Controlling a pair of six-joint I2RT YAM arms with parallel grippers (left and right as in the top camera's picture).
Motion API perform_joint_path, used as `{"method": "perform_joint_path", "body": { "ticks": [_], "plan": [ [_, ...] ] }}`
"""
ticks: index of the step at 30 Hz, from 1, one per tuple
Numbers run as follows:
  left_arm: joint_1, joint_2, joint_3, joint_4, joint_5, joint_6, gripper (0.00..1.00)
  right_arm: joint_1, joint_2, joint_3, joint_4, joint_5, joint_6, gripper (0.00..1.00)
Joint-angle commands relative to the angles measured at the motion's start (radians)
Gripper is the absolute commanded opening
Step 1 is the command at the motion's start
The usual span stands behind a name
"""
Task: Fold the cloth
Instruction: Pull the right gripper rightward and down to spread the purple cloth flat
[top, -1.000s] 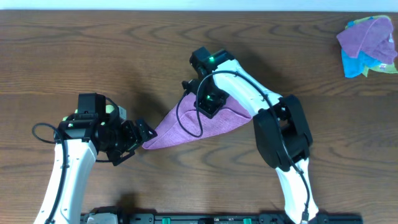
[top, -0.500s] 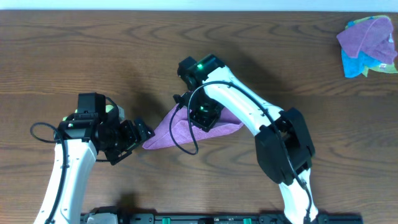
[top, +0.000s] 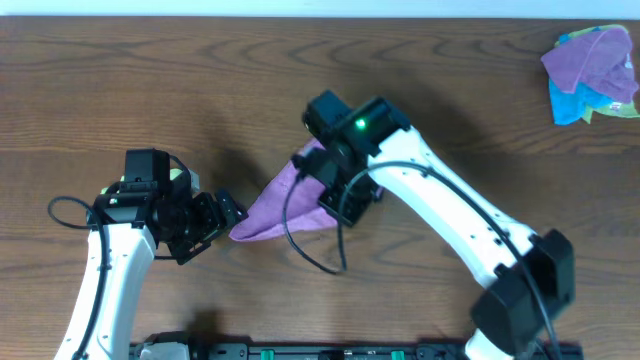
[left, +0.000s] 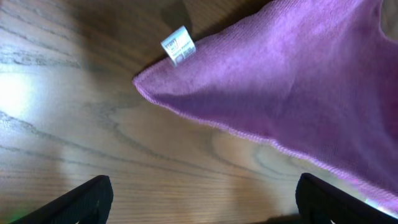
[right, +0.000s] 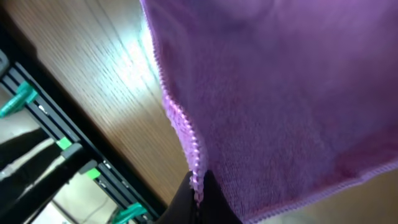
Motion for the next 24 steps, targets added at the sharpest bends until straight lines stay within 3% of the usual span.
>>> {"method": "perform_joint_path", "body": {
  "ticks": [1,13,24],
  "plan": [
    [-0.004,-0.002,0.014,0.005,-0.009,0.017,0.95,-0.005,-0.092,-0.151,0.048,-0.003,0.072,0.02],
    [-0.004,-0.002,0.014,0.017,0.087,0.013,0.95,0.008,-0.259,-0.618,0.327,-0.063,0.243,0.02],
    [-0.004,-0.002,0.014,-0.019,0.088,0.013,0.95,0.011,-0.259,-0.721,0.386,0.025,0.326,0.02]
  ]
}}
